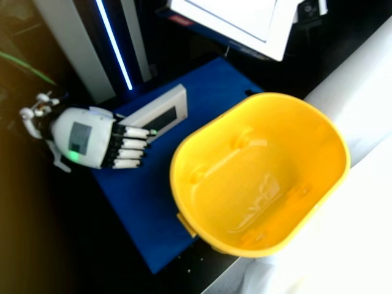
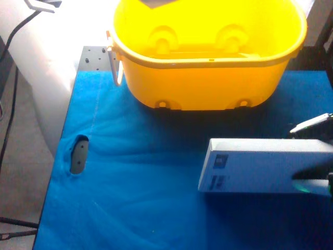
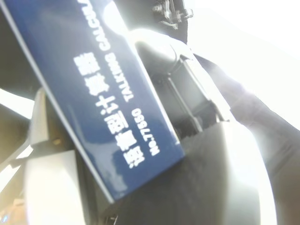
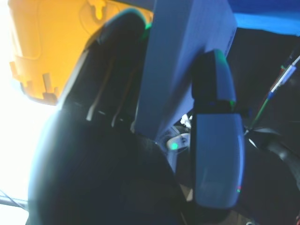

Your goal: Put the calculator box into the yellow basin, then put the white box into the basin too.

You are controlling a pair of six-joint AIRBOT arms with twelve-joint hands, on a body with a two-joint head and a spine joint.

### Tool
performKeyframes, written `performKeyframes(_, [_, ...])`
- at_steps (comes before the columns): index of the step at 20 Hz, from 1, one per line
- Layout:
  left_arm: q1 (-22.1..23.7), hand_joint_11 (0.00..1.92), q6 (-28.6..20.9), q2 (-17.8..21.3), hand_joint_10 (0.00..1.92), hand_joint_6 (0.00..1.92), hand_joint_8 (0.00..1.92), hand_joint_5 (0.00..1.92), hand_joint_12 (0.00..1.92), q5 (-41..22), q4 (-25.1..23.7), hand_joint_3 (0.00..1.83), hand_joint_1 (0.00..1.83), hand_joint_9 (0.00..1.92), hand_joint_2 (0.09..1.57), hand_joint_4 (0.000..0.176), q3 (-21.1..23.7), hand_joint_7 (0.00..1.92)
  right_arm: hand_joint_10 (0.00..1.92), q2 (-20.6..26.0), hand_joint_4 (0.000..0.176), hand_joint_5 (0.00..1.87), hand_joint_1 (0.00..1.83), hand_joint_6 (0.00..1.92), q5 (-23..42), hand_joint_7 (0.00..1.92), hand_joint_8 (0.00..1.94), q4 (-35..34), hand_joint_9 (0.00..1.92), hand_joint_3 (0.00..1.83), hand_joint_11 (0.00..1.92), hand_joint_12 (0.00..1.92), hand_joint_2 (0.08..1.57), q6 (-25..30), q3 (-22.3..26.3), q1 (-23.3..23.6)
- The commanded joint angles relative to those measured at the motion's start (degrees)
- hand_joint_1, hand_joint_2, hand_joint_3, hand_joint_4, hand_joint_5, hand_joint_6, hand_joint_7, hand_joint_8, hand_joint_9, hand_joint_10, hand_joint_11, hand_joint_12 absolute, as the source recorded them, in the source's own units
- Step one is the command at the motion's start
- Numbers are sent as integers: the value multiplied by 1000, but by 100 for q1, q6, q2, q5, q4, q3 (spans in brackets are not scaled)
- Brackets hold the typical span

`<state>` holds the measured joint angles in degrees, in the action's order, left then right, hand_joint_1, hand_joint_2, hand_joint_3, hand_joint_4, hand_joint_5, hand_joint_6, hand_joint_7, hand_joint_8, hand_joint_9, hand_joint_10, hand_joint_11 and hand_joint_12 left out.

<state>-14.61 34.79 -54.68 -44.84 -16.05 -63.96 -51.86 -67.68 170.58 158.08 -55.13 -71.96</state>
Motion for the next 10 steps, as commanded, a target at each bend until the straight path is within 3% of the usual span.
performKeyframes(1, [116,821,-33,-95,1233,1044,1071,862,1355,-310,135,0,1370,930,1133,0,-104,920,1365,-22,0,1043,1298,668,-644,966,1223,131,1055,1,1026,1625,1108,57,-18,99])
performKeyframes(2, [158,673,-27,-220,1243,1003,1013,921,1391,-108,124,0,1371,886,1122,0,-227,963,1401,-38,0,1076,1371,507,-620,922,1174,145,993,0,1012,1658,1109,57,-31,122])
performKeyframes(3, [198,601,-18,-394,1262,1087,1028,920,1401,132,124,3,1366,830,1133,0,-397,938,1395,-48,0,1107,1387,425,-594,933,1135,165,988,0,1005,1658,1103,57,-39,146])
performKeyframes(4, [218,624,-14,-521,1273,1098,1018,872,1457,296,124,0,1370,865,1133,0,-521,954,1349,-55,0,1018,1382,685,-588,901,1104,177,957,8,951,1590,1111,57,-43,156])
performKeyframes(5, [236,673,-14,-703,1262,1078,1022,861,1474,504,125,0,1372,894,1130,0,-705,965,1280,-62,0,999,1383,818,-586,922,1014,189,973,1,915,1529,1105,57,-47,164])
performKeyframes(6, [244,763,-11,-859,1290,1119,1151,807,1396,697,125,5,1366,884,1151,0,-867,897,1254,-68,0,994,1382,885,-582,921,980,199,971,1,880,1480,1105,57,-53,169])
performKeyframes(7, [256,728,-10,-1016,1359,1177,1149,764,1487,877,126,2,1361,852,1167,0,-1034,889,1253,-70,0,985,1380,915,-579,906,997,199,965,1,866,1474,1109,57,-57,174])
performKeyframes(8, [296,713,15,-1220,1347,1193,1133,781,1506,1130,126,0,1362,846,1164,0,-1241,895,1584,-72,0,1005,1267,698,-572,894,1402,199,991,1,997,1803,1142,57,-63,186])
performKeyframes(9, [310,713,27,-1281,1347,1193,1133,781,1506,1236,127,0,1362,846,1164,0,-1317,895,1584,-73,0,1005,1267,698,-569,894,1402,199,991,1,997,1803,1142,57,-65,193])
performKeyframes(10, [319,720,28,-1409,1311,1201,1104,789,1481,1409,128,0,1365,865,1157,0,-1466,908,1415,-73,0,986,1355,802,-565,879,1187,199,917,0,886,1658,1132,57,-67,201])
